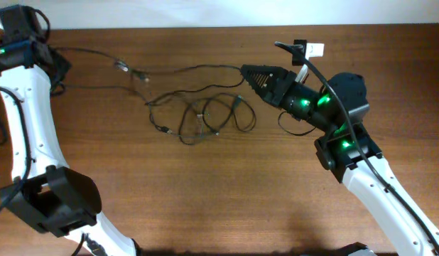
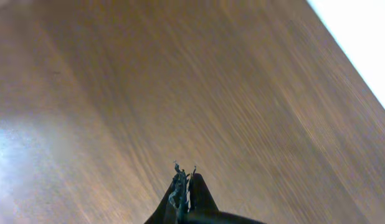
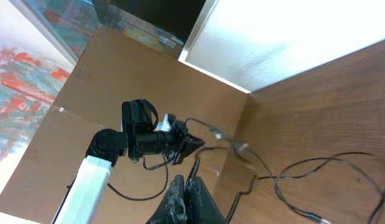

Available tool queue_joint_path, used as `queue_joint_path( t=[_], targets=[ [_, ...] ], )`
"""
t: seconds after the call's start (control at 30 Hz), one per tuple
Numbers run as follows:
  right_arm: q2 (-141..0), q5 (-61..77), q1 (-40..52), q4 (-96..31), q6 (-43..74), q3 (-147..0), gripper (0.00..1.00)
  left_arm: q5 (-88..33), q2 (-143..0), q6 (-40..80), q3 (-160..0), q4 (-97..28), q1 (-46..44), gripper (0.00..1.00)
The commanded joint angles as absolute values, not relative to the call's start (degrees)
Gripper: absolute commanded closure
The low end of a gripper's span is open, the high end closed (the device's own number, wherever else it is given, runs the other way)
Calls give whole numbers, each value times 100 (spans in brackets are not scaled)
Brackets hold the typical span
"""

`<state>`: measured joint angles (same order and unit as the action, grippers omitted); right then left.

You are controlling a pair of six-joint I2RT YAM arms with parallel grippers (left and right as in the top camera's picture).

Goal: Untangle cables

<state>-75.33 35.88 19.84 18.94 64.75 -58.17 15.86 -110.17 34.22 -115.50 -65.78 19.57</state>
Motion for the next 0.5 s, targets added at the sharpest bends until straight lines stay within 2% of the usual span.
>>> queue_joint_path(
  t=[0.0,0.17,0.47],
  targets=[
    [-7537,3542,1833,1946,6497,-5874,96,2126,-11069,3693,-11629,-6563,2202,99],
    [-7537,3669,1168,1953,6650,-5874,96,2126,-11069,3688,-11629,-6567,2412,98],
    [-7537,4556,-1614,1863,6847,-5874,96,2126,-11069,3688,-11629,-6565,2418,97]
  ],
)
